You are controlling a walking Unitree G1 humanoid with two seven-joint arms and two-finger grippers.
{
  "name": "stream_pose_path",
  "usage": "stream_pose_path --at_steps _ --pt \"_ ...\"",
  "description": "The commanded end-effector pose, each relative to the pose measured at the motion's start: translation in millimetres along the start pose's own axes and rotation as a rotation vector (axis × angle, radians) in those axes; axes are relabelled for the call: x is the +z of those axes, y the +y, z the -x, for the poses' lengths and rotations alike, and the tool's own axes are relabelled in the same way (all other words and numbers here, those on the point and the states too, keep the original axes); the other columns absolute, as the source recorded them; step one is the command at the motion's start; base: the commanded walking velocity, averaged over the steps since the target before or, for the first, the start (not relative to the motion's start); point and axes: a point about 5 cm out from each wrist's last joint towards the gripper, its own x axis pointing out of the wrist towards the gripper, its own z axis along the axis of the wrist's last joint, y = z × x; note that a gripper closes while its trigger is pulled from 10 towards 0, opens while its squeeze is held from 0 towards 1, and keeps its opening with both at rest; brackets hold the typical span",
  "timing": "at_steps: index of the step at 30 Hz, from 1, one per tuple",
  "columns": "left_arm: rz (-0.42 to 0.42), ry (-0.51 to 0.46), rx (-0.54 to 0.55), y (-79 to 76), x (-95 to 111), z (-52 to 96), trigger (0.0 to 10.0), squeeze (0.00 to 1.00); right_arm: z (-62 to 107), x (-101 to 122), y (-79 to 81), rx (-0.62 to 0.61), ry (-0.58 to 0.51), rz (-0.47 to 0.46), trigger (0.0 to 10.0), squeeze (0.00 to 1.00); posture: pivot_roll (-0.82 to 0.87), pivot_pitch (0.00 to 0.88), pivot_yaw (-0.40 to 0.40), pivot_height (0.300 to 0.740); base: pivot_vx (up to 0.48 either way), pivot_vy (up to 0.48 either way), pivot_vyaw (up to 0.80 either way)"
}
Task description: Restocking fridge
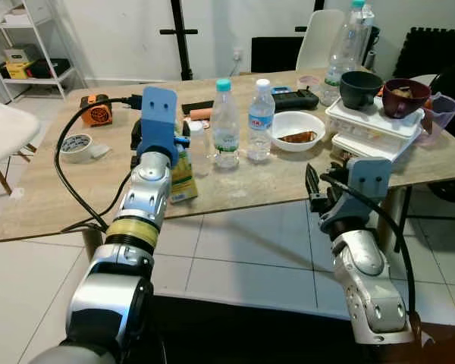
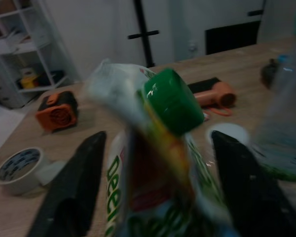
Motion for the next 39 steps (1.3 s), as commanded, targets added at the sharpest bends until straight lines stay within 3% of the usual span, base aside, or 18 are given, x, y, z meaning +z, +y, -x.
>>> stream_pose_path --at_steps 1,3,4,5,6,9,18,22,23,26,30,31,34,35,39 --pt "0.017 0.018 0.045 11.7 -3 -2.6 1.1 0.0 3.0 2 -0.6 -0.004 -0.002 -0.009 10.0 0.0 -0.14 0.142 0.016 0.74 0.0 0.0 0.0" --pt "0.017 0.018 0.045 11.7 -3 -2.6 1.1 0.0 3.0 2 -0.6 -0.004 -0.002 -0.009 10.0 0.0 -0.14 0.142 0.016 0.74 0.0 0.0 0.0" --pt "0.07 0.02 0.027 9.0 -2 -2.8 0.0 0.0 2.9 2 -1.0 -0.004 -0.001 -0.008 10.0 0.0 -0.14 0.143 0.014 0.74 0.0 0.0 0.0" --pt "0.146 0.034 0.006 5.3 -2 -3.3 0.0 0.0 2.7 2 -1.2 -0.003 0.0 -0.007 10.0 0.0 -0.14 0.141 0.013 0.74 0.0 0.0 0.0" --pt "0.146 0.034 0.006 5.3 -2 -3.3 0.0 0.0 2.7 2 -1.2 -0.003 0.0 -0.007 10.0 0.0 -0.14 0.141 0.013 0.74 0.0 0.0 0.0" --pt "0.287 0.067 -0.055 -4.4 -2 -3.9 0.0 0.0 2.4 2 -1.4 -0.001 0.001 -0.006 10.0 0.0 -0.14 0.14 0.011 0.74 0.0 0.0 0.0" --pt "0.305 0.044 -0.087 -7.0 0 -3.0 0.0 0.0 2.7 2 -0.8 0.001 0.002 -0.005 10.0 0.0 -0.14 0.142 0.01 0.74 0.0 0.0 0.0" --pt "0.277 -0.011 -0.097 -3.8 4 0.3 0.0 0.0 2.7 2 -0.6 0.002 0.003 -0.005 10.0 0.0 -0.14 0.145 0.007 0.74 0.0 0.0 0.0" --pt "0.263 -0.048 -0.101 -2.1 7 1.8 10.0 0.0 2.7 2 -0.6 0.002 0.003 -0.005 10.0 0.0 -0.14 0.146 0.008 0.74 0.0 0.0 0.0" --pt "0.244 -0.155 -0.099 5.8 22 5.2 10.0 0.0 2.6 2 -0.6 0.003 0.005 -0.006 10.0 0.0 -0.13 0.146 0.009 0.74 0.0 0.0 0.0" --pt "0.239 -0.213 -0.111 9.2 31 7.6 10.0 0.0 2.2 2 -0.1 0.004 0.005 -0.008 10.0 0.0 -0.13 0.147 0.009 0.74 0.0 0.0 0.0" --pt "0.25 -0.281 -0.127 14.5 42 13.5 10.0 0.0 1.9 2 0.6 0.005 0.003 -0.009 10.0 0.0 -0.13 0.146 0.01 0.74 0.0 0.0 0.0" --pt "0.259 -0.298 -0.134 16.2 45 16.1 10.0 0.0 1.8 3 0.8 0.005 0.003 -0.01 10.0 0.0 -0.13 0.146 0.01 0.74 0.0 0.0 0.0" --pt "0.268 -0.318 -0.167 16.7 47 26.6 10.0 0.0 2.3 3 0.3 0.004 0.003 -0.009 10.0 0.0 -0.13 0.15 0.012 0.74 0.0 0.0 0.0" --pt "0.264 -0.329 -0.199 15.3 46 38.0 10.0 0.0 2.9 3 0.0 0.003 0.003 -0.009 10.0 0.0 -0.13 0.152 0.014 0.74 0.0 0.0 0.0"
